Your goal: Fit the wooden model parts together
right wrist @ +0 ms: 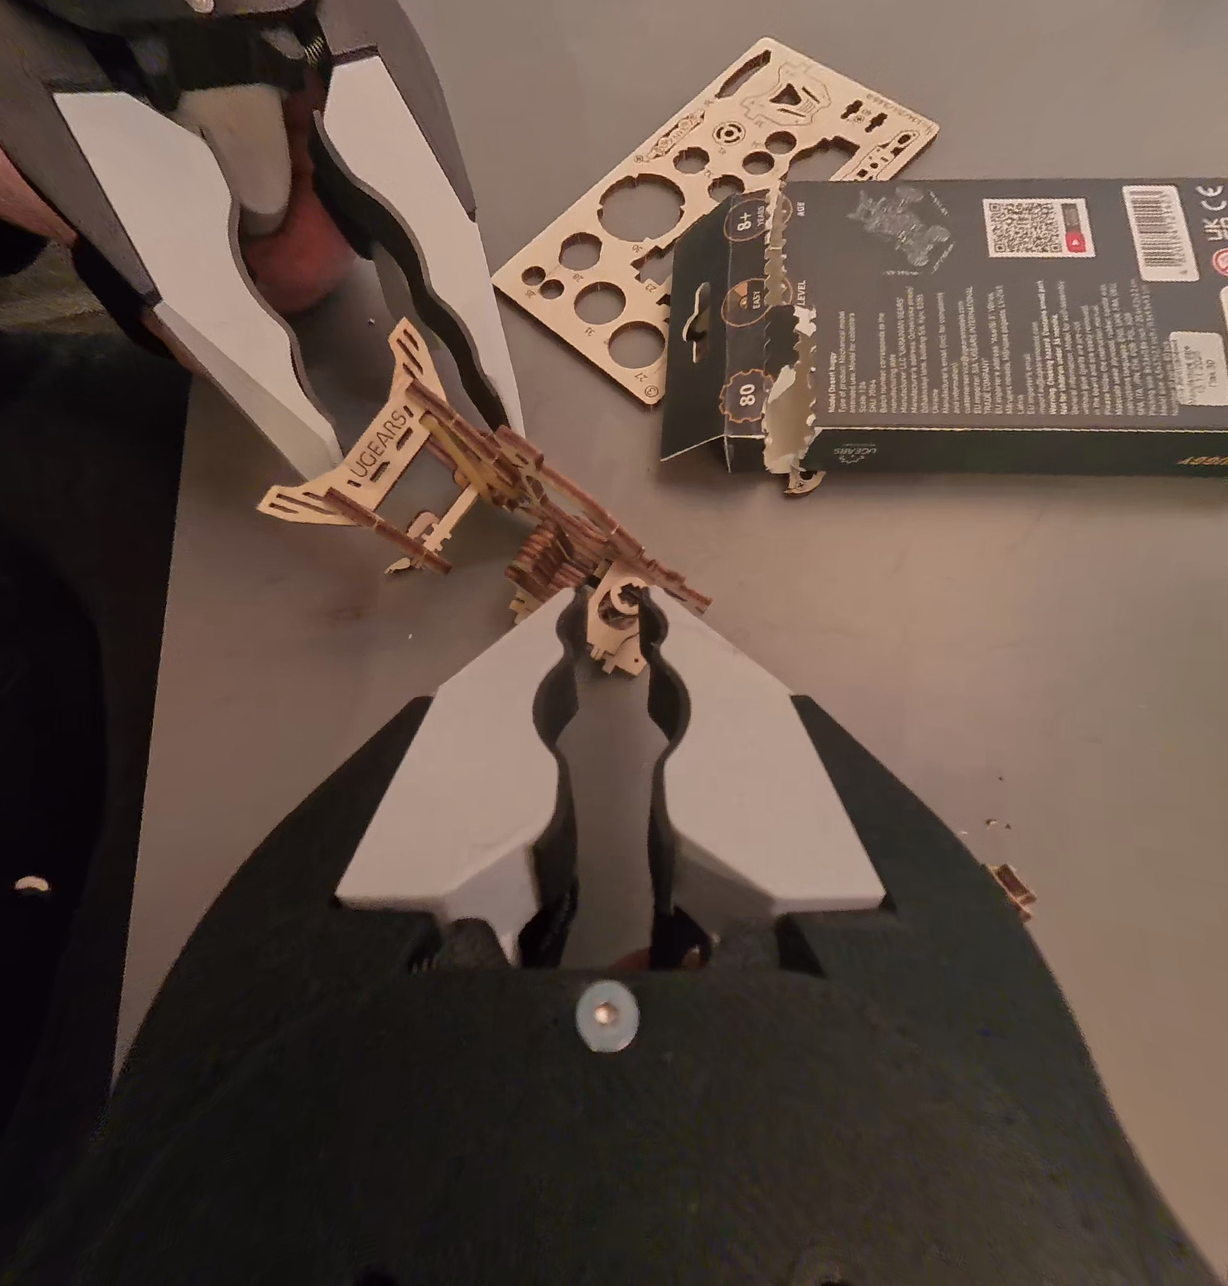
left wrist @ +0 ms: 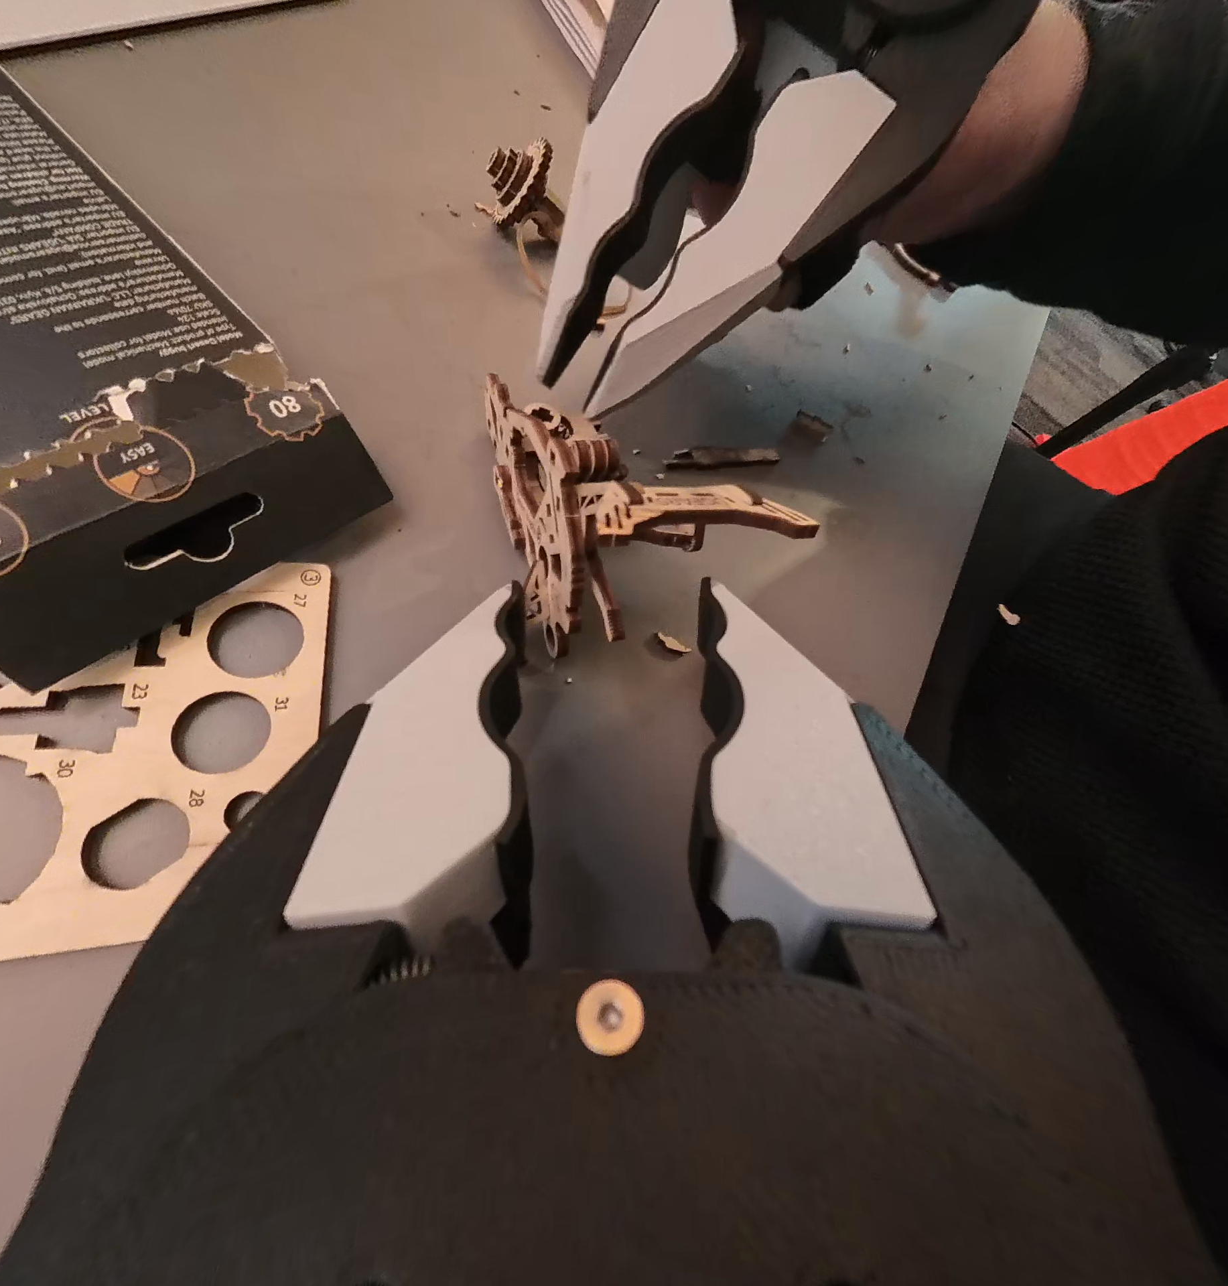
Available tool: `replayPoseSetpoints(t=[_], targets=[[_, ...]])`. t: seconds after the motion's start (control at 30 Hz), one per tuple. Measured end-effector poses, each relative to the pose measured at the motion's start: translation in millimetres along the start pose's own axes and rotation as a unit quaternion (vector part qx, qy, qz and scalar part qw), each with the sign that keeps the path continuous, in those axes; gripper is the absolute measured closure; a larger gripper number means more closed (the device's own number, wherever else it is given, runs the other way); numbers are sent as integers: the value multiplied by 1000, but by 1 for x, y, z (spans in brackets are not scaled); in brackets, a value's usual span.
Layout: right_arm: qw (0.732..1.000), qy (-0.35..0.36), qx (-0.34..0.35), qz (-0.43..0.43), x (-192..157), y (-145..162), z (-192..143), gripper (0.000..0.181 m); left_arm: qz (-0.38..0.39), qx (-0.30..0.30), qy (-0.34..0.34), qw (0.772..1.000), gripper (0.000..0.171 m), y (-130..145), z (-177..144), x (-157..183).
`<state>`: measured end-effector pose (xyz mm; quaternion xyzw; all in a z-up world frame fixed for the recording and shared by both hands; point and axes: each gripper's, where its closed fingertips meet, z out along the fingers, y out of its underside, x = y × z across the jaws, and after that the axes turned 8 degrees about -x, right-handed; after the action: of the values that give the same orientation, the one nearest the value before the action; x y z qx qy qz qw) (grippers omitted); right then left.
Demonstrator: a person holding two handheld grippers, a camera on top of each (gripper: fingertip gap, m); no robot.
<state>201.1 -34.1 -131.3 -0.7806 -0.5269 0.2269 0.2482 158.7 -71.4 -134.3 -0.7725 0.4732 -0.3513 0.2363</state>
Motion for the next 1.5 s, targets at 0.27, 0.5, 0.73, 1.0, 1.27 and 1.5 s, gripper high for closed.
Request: replayPoseSetpoints(t=[0.27, 0.5, 0.73, 1.0, 1.27, 1.5], targets=[[1000, 2, 5, 5, 3, -1, 4, 165, -1, 0, 2, 1000, 124, 0, 0, 0], [1000, 2, -5, -8, 3, 2, 6, 181, 2, 0, 0, 1000, 125, 0, 1, 0], [1000, 16, 7, 1, 8, 0, -1, 167, 1, 1, 2, 1000, 125, 0, 1, 0], [1000, -6, -7, -3, 2, 5, 8, 173, 2, 1, 2, 1000, 125, 0, 1, 0], [1000, -2, -15, -12, 1, 7, 8, 172, 2, 0, 3, 1000, 126, 0, 1, 1], [1000, 1, -20, -19, -1, 8, 7, 171, 2, 0, 3, 1000, 127, 1, 1, 1]])
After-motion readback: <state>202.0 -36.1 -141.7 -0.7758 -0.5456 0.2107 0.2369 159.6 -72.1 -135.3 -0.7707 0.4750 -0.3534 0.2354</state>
